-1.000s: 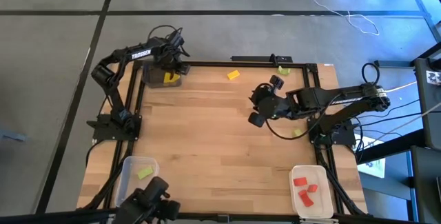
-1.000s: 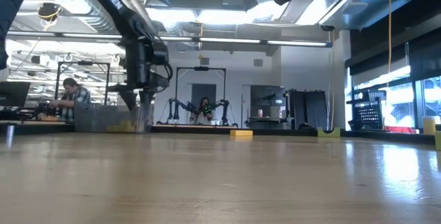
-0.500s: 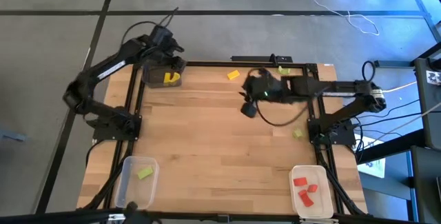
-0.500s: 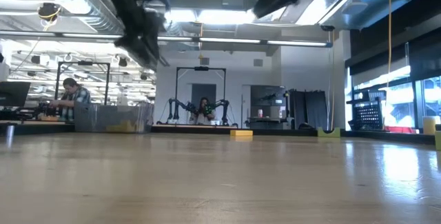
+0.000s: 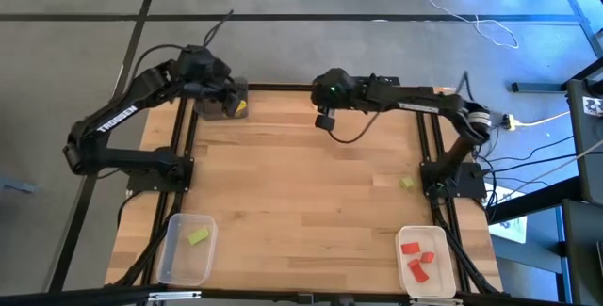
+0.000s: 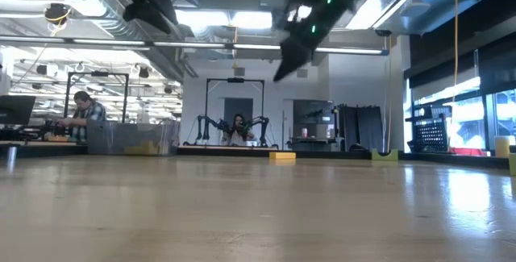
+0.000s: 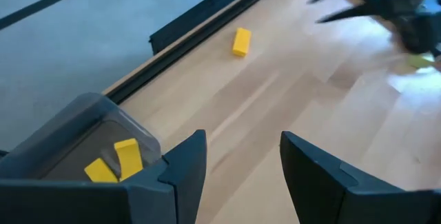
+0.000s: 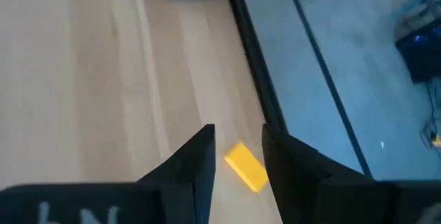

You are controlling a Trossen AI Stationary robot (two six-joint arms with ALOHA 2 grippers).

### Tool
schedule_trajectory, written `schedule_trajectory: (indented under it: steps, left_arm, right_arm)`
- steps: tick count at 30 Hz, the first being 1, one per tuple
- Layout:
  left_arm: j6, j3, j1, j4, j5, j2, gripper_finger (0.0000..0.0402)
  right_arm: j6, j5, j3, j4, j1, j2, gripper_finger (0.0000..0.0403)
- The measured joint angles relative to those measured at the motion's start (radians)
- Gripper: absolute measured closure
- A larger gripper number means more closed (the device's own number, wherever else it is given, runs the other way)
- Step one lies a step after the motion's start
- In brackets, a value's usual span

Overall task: Sort & place blocks by color
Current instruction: Put the yellow block into the black bin

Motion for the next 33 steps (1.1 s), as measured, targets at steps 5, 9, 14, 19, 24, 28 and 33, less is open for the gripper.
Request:
schedule_trajectory:
  steps: [5, 9, 14, 19, 24, 28, 33]
  left_arm:
    - [0.000, 0.000, -0.020, -0.001, -0.001, -0.004, 0.0227]
    - [-0.001, 0.000, -0.022, -0.003, -0.011, 0.003, 0.0227]
    - [-0.056, 0.000, -0.022, -0.015, -0.040, 0.019, 0.0227]
    - [-0.070, 0.000, -0.021, -0.031, -0.087, 0.019, 0.0227]
    - [-0.106, 0.000, -0.021, -0.030, -0.110, 0.019, 0.0227]
    - [-0.129, 0.000, -0.021, -0.030, -0.137, 0.019, 0.0227]
    - [-0.177, 0.000, -0.021, -0.030, -0.144, 0.019, 0.0227]
  right_arm:
    - [-0.100, -0.002, 0.000, 0.000, -0.046, 0.101, 0.0281]
    - [-0.110, -0.025, 0.000, 0.001, -0.081, 0.170, 0.0281]
    - [-0.115, -0.080, 0.000, 0.001, -0.127, 0.214, 0.0281]
    - [-0.197, -0.083, 0.000, 0.008, -0.164, 0.218, 0.0288]
    - [-0.269, -0.113, 0.019, -0.005, -0.190, 0.219, 0.0352]
    - [-0.273, -0.118, 0.056, -0.017, -0.197, 0.219, 0.0397]
    - [-0.248, -0.055, 0.076, -0.023, -0.197, 0.219, 0.0367]
